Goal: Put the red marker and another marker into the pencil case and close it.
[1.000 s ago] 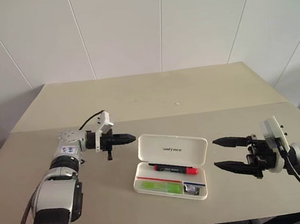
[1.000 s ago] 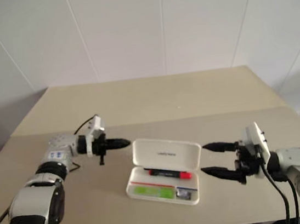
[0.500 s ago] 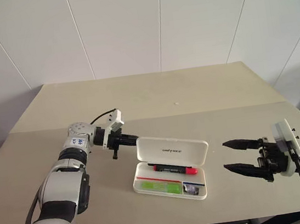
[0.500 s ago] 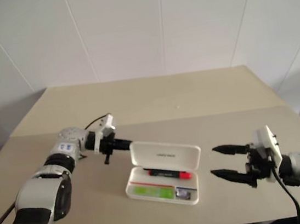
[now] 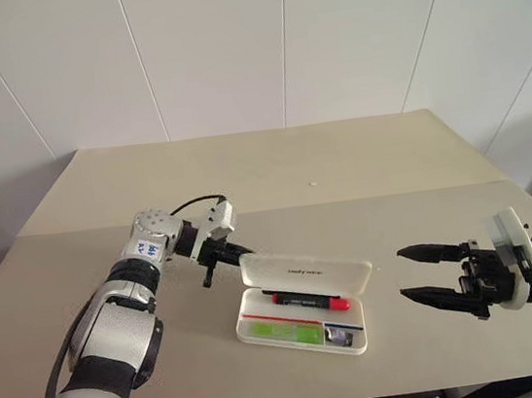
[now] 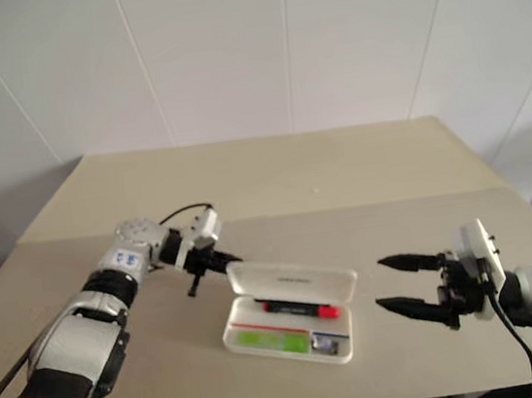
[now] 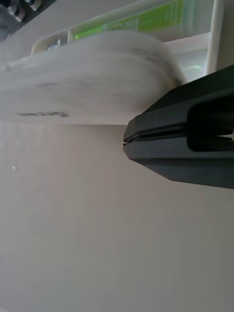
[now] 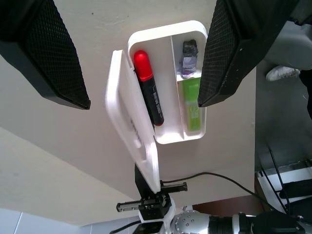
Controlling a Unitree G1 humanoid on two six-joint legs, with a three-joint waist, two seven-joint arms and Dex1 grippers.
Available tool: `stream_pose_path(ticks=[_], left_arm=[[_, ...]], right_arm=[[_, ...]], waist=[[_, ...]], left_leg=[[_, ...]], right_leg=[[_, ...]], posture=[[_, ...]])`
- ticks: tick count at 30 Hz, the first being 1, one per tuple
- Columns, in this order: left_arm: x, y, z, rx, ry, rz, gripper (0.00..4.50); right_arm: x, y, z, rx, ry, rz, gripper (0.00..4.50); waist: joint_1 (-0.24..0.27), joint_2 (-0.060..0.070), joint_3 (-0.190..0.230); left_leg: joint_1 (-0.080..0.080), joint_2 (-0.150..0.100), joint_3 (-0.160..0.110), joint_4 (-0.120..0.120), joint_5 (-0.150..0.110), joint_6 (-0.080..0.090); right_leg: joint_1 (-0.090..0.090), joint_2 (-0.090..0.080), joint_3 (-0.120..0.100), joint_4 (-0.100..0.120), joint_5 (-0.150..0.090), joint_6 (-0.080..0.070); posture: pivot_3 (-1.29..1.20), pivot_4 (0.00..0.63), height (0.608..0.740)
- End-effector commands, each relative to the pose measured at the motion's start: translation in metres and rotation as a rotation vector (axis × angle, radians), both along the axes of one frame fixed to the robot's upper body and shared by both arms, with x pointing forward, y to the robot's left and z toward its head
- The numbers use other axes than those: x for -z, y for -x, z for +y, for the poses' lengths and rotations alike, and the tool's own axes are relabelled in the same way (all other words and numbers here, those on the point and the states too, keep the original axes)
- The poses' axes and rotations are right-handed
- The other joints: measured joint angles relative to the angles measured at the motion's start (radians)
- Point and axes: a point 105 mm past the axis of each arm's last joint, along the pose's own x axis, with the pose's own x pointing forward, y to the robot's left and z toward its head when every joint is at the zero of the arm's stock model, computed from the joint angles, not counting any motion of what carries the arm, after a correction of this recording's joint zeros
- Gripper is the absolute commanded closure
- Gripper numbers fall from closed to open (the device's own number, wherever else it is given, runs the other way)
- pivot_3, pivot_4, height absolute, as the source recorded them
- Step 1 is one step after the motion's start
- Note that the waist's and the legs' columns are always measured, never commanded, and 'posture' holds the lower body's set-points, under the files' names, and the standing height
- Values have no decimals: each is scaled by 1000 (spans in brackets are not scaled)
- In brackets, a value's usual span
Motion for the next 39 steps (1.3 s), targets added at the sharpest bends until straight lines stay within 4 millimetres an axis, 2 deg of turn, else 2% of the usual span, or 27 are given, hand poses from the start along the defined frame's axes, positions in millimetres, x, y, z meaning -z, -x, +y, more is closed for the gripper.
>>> stream_pose_path(ticks=[1, 6, 9, 12, 18, 25, 34, 39], left_arm=[[-11, 20, -4, 184, -1, -25, 4477], [-4, 43, -5, 307, -24, -13, 4477], [1, 50, -2, 336, -40, 5, 4477], [21, 56, 3, 370, -115, 8, 4477], [39, 56, 5, 379, -191, -14, 4477], [56, 65, 6, 409, -237, -16, 4477], [68, 65, 14, 433, -343, -77, 4477], [71, 64, 14, 437, -364, -95, 4477]], right_arm=[[-8, 2, -1, -14, -2, -35, 0], [-7, 2, -1, -22, -2, -31, 0], [-7, 2, -1, -25, -2, -30, 0], [-7, 2, -2, -34, 0, -25, 0], [-6, 2, -4, -34, 8, -21, 0], [-6, 4, -3, -51, -5, -13, 0], [-6, 11, -9, -116, 4, 6, 0], [-7, 11, -10, -129, 4, 0, 0]], waist=[[0, 0, 0], [-3, 0, 0], [0, 0, 0], [0, 0, 0], [1, 0, 0], [1, 1, 0], [1, 1, 0], [0, 1, 0]], left_leg=[[0, 0, 0, 0, 0, 0], [0, 0, 0, 0, 0, 0], [-1, 0, 0, 2, 0, 0], [-2, 0, 0, 5, -1, 1], [-4, 0, -1, 6, -1, 1], [-4, 0, -1, 6, -1, 2], [-3, 0, 0, 8, -1, 2], [3, 0, 1, 8, -1, 2]], right_leg=[[0, 0, 0, 0, 0, 0], [0, 0, 0, 0, 0, 0], [0, 0, 0, 1, 0, 0], [0, 0, 0, 1, 0, 0], [0, 0, 0, 1, 0, 0], [0, 0, 0, 1, 0, 0], [0, 0, 0, 3, 0, 1], [4, 0, 1, 5, -1, -1]], posture=[[0, 150, 740], [0, 150, 740], [0, 150, 740], [0, 150, 740], [0, 150, 740], [0, 150, 740], [0, 150, 740], [0, 150, 740]])
